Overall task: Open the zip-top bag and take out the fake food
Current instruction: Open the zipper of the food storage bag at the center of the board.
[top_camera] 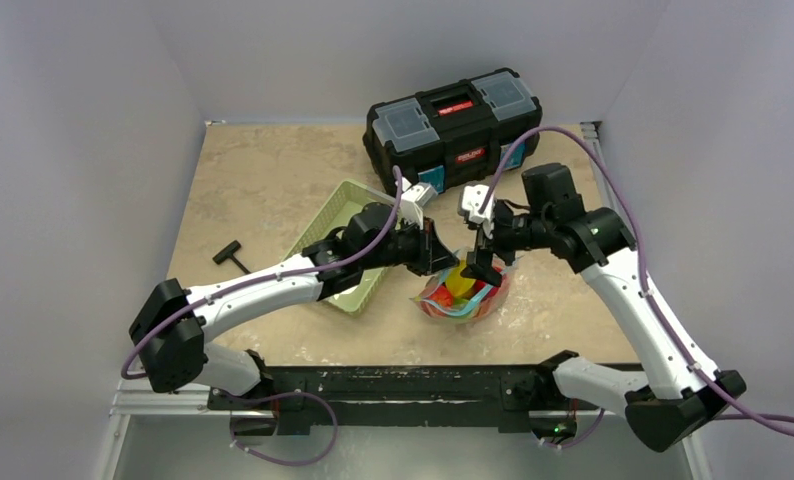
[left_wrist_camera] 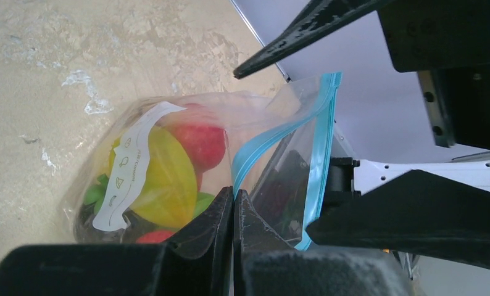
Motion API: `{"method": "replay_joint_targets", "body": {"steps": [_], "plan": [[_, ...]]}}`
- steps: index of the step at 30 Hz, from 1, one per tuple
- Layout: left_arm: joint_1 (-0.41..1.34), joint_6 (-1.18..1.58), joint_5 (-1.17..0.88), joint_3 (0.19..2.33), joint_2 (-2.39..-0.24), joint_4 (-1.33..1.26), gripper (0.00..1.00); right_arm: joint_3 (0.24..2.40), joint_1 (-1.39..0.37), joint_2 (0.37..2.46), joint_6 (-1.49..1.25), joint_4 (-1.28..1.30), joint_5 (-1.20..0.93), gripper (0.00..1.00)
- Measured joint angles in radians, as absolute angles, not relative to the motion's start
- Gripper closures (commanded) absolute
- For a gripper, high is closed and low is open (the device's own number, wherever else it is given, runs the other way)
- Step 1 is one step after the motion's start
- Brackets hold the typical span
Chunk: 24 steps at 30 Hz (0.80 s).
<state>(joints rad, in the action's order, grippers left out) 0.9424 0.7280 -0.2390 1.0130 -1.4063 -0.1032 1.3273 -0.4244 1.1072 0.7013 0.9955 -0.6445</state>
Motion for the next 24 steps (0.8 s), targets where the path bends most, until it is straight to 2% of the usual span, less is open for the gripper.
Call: {"method": "replay_joint_targets", "body": {"steps": [2, 6, 8, 9, 12, 13, 14, 15, 20, 22, 24], "plan": [[0.942, 0.716, -0.249, 1.013, -1.406, -0.094, 1.0, 1.298, -0.444, 1.107, 0.719, 0.995, -0.583, 0.1], [0.942, 0.705, -0.268, 1.014, -1.406, -0.085, 1.0, 1.271, -0.466, 1.109, 0.75, 0.979, -0.487, 0.27], [0.941, 0.694, -0.278, 1.018, -1.407, -0.08, 1.0, 1.261, -0.474, 1.114, 0.768, 0.967, -0.454, 0.4], [0.941, 0.691, -0.281, 1.019, -1.407, -0.08, 1.0, 1.257, -0.479, 1.115, 0.776, 0.963, -0.448, 0.5], [0.941, 0.683, -0.289, 1.026, -1.407, -0.077, 1.0, 1.24, -0.499, 1.129, 0.8, 0.95, -0.427, 0.9], [0.941, 0.681, -0.289, 1.029, -1.407, -0.075, 1.0, 1.238, -0.507, 1.14, 0.805, 0.949, -0.419, 0.99], [0.941, 0.677, -0.29, 1.03, -1.407, -0.072, 0.99, 1.238, -0.515, 1.152, 0.809, 0.947, -0.413, 1.0], [0.937, 0.671, -0.289, 1.031, -1.407, -0.07, 0.89, 1.238, -0.522, 1.165, 0.802, 0.943, -0.41, 1.0], [0.907, 0.659, -0.268, 1.018, -1.362, -0.05, 0.26, 1.238, -0.524, 1.185, 0.715, 0.875, -0.39, 1.0], [0.888, 0.655, -0.23, 0.985, -1.278, -0.045, 0.11, 1.24, -0.501, 1.181, 0.655, 0.831, -0.385, 1.0], [0.87, 0.645, -0.196, 0.961, -1.169, -0.028, 0.05, 1.243, -0.454, 1.178, 0.587, 0.779, -0.385, 1.0]]}}
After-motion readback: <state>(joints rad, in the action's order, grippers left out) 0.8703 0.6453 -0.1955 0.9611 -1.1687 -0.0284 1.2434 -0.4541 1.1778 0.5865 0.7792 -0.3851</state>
